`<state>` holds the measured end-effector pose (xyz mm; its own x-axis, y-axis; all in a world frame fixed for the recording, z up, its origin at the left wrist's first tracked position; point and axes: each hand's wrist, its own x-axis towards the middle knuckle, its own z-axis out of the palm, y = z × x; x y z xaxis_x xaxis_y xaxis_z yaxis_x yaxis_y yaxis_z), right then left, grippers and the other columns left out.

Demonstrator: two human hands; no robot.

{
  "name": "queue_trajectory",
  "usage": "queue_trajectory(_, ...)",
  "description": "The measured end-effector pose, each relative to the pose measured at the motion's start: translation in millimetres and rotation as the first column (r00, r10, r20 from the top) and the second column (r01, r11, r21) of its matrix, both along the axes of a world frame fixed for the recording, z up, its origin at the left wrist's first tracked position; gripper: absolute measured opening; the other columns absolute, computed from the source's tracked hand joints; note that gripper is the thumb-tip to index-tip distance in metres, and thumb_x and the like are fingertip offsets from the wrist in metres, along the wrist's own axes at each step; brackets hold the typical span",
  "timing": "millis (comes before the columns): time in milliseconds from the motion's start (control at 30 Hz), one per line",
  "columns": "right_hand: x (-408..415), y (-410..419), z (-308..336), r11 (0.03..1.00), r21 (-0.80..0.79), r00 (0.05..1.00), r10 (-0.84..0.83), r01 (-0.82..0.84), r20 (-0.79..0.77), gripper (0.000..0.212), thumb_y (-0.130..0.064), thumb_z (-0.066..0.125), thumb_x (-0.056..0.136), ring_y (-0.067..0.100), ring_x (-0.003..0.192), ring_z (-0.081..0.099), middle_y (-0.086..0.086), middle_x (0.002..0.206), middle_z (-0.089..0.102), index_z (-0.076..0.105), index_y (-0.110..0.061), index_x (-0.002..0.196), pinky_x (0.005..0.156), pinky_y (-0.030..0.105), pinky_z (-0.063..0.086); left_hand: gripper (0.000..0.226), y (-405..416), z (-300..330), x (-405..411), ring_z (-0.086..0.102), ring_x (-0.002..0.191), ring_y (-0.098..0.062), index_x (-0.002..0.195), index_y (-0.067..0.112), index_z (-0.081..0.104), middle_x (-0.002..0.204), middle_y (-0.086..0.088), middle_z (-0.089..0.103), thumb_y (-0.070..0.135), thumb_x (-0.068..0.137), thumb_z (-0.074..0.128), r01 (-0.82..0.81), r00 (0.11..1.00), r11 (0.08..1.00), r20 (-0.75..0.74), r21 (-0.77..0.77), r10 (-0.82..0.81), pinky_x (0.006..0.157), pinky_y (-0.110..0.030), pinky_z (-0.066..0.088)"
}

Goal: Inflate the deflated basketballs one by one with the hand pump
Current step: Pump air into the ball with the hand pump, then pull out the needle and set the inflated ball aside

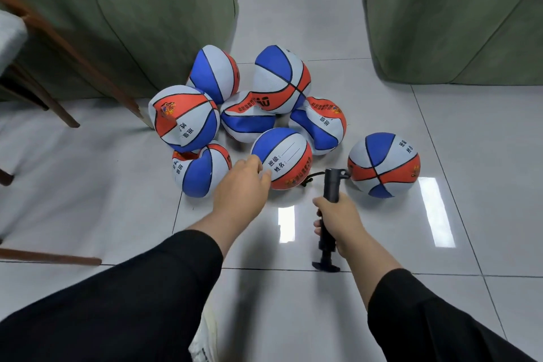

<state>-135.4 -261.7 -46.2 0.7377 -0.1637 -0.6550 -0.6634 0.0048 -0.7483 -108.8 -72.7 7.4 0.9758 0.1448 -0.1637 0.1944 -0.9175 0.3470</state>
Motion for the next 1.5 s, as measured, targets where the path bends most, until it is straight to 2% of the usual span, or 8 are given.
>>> queue_trajectory(133, 7.5, -9.3, -8.2, 0.995, -0.05, 0.996, 0.087, -0.087, 0.005, 0.017, -0.019, 0.063, 0.095, 0.023, 0.06, 0.057, 0.012, 0.082, 0.061, 0.056, -0.009, 0.106, 0.059, 0.035, 0.054, 0.042, -5.4, -21.5, 35.7, 0.057, 0.114, -0.027, 0.14, 0.022, 0.047, 0.127, -0.005, 0.054, 0.043, 0.104, 0.053, 0.119, 0.992, 0.993, -0.048, -0.007, -0.119, 0.09, -0.042, 0.055)
queue_trajectory(300, 24.6, -27.6, -18.0, 0.992, -0.096, 0.995, 0.091, -0.088, 0.034, 0.012, -0.019, 0.064, 0.095, 0.02, 0.058, 0.059, 0.01, 0.08, 0.061, 0.058, -0.013, 0.103, 0.06, 0.035, 0.056, 0.074, -17.4, -39.1, 89.7, 0.042, 0.138, -0.032, 0.158, 0.024, 0.03, 0.153, -0.009, 0.04, 0.054, 0.098, 0.061, 0.186, 0.979, 0.98, -0.098, 0.077, -0.178, 0.106, -0.049, 0.047)
queue_trajectory(533, 54.3, -49.2, -40.8, 0.95, -0.193, 0.97, 0.242, -0.244, -0.036, 0.018, -0.028, 0.064, 0.097, 0.02, 0.072, 0.067, 0.009, 0.092, 0.069, 0.057, -0.019, 0.111, 0.079, 0.042, 0.057, 0.142, -22.1, -76.0, 122.4, 0.005, 0.156, -0.042, 0.162, 0.036, -0.012, 0.171, -0.011, -0.006, 0.073, 0.064, 0.084, 0.129, 0.934, 0.991, -0.341, 0.042, -0.107, 0.118, -0.058, 0.031)
queue_trajectory(900, 80.0, -55.7, -74.1, 0.806, -0.416, 0.907, 0.373, -0.42, -0.194, 0.057, -0.043, 0.059, 0.1, 0.034, 0.117, 0.059, 0.015, 0.13, 0.061, 0.046, -0.005, 0.141, 0.088, 0.036, 0.046, 0.124, -9.3, -77.7, 97.6, 0.046, 0.131, -0.04, 0.16, 0.036, 0.015, 0.14, -0.014, 0.037, 0.078, 0.064, 0.08, -0.117, 0.962, 0.991, -0.24, 0.058, 0.128, 0.1, -0.051, 0.049)
queue_trajectory(1067, 78.4, -57.6, -74.7, 0.647, -0.643, 0.91, 0.343, -0.41, -0.235, 0.064, -0.065, 0.059, 0.091, 0.033, 0.103, 0.064, 0.01, 0.112, 0.068, 0.061, -0.01, 0.124, 0.077, 0.036, 0.051, 0.13, -8.7, -79.6, 105.4, 0.037, 0.141, -0.04, 0.159, 0.031, 0.015, 0.156, -0.012, 0.023, 0.071, 0.058, 0.088, -0.15, 0.947, 0.984, -0.299, -0.097, 0.115, 0.101, -0.051, 0.049)
queue_trajectory(1167, 75.8, -60.6, -70.3, 0.656, -0.635, 0.909, 0.36, -0.408, -0.211, 0.06, -0.062, 0.065, 0.089, 0.029, 0.099, 0.065, 0.007, 0.107, 0.07, 0.064, -0.011, 0.119, 0.072, 0.032, 0.045, 0.141, -13.3, -82.8, 106.5, 0.038, 0.141, -0.041, 0.163, 0.035, -0.002, 0.159, -0.013, 0.023, 0.064, 0.061, 0.091, -0.235, 0.912, 0.955, -0.381, -0.183, 0.152, 0.105, -0.055, 0.049)
queue_trajectory(1333, 70.3, -64.3, -68.5, 0.717, -0.62, 0.941, 0.314, -0.32, -0.123, 0.055, -0.057, 0.068, 0.09, 0.024, 0.087, 0.058, 0.008, 0.102, 0.071, 0.067, -0.008, 0.116, 0.069, 0.031, 0.044, 0.127, -11.7, -79.6, 97.9, 0.046, 0.134, -0.039, 0.161, 0.039, 0.012, 0.148, -0.012, 0.036, 0.071, 0.063, 0.086, -0.244, 0.931, 0.955, -0.318, -0.17, 0.181, 0.107, -0.052, 0.048)
queue_trajectory(1500, 64.7, -61.0, -62.2, 0.733, -0.614, 0.949, 0.303, -0.292, -0.09, 0.049, -0.052, 0.064, 0.095, 0.028, 0.087, 0.063, 0.009, 0.089, 0.069, 0.067, -0.005, 0.107, 0.064, 0.031, 0.041, 0.105, -0.4, -79.1, 64.7, 0.061, 0.113, -0.027, 0.15, 0.035, 0.034, 0.133, 0.0, 0.058, 0.058, 0.065, 0.091, -0.487, 0.852, 0.73, -0.444, -0.479, 0.276, 0.087, -0.043, 0.055)
